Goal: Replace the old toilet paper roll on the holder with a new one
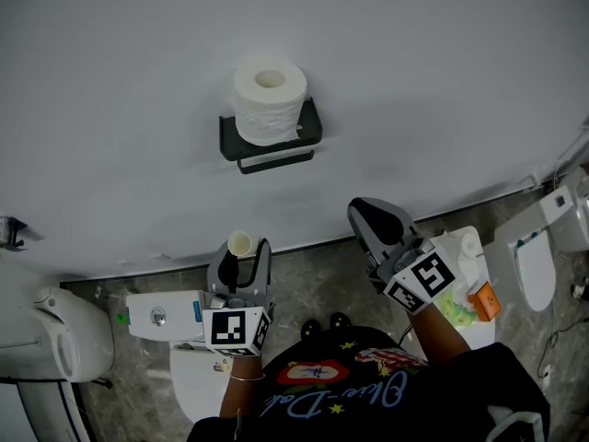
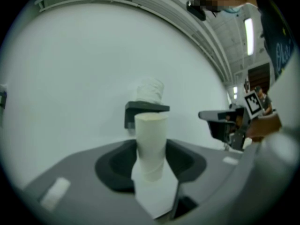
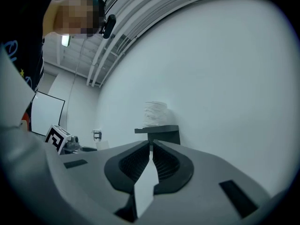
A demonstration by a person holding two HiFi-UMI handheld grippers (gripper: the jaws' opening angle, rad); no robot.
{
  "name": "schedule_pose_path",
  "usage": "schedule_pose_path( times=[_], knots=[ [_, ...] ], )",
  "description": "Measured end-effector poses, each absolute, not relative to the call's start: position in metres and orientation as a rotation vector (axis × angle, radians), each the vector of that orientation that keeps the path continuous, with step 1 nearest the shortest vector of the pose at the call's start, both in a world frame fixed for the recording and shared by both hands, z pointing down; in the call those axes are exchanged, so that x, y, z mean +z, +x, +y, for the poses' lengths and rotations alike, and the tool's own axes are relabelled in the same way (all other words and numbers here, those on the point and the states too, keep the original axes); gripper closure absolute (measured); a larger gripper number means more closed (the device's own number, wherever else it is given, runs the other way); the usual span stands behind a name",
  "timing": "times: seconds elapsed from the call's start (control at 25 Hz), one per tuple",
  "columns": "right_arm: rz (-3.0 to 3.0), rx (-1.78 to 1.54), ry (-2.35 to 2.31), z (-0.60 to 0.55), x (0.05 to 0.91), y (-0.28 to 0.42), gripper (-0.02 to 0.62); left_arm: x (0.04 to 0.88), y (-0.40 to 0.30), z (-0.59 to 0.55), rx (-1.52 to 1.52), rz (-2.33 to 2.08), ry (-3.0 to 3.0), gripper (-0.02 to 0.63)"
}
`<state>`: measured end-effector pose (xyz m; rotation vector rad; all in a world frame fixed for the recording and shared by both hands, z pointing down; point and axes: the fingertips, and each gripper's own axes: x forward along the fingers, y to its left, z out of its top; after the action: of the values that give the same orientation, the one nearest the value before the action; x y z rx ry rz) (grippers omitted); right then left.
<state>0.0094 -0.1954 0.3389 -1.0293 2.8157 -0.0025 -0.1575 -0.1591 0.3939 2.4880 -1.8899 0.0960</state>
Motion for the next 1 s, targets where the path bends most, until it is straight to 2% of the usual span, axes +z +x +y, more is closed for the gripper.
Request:
schedule_pose_path(
  times=[0.24,0.44,0.48,0.56,0.72,1.0],
  knots=[
    [2.937,0.245,-0.801,-0.195,0.286,-0.009,0.580,0.392,-0.159,-0.159,0.090,-1.886,2.495,0.420],
    [3.126,0.663,-0.664,-0.208,0.237,-0.033,0.578,0.389,-0.160,-0.159,0.084,-1.890,2.502,0.420],
    [3.156,0.720,-0.646,-0.212,0.230,-0.038,0.570,0.389,-0.160,-0.158,0.085,-1.889,2.503,0.420],
    [3.222,0.843,-0.574,-0.217,0.220,-0.052,0.417,0.389,-0.161,-0.157,0.079,-1.890,2.500,0.420],
    [3.305,1.205,-0.363,-0.225,0.210,-0.079,0.403,0.388,-0.167,-0.154,0.028,-1.901,2.475,0.420],
    [3.500,1.376,-0.189,-0.258,0.213,-0.109,0.377,0.395,-0.173,-0.149,0.026,-1.907,2.447,0.420]
  ],
)
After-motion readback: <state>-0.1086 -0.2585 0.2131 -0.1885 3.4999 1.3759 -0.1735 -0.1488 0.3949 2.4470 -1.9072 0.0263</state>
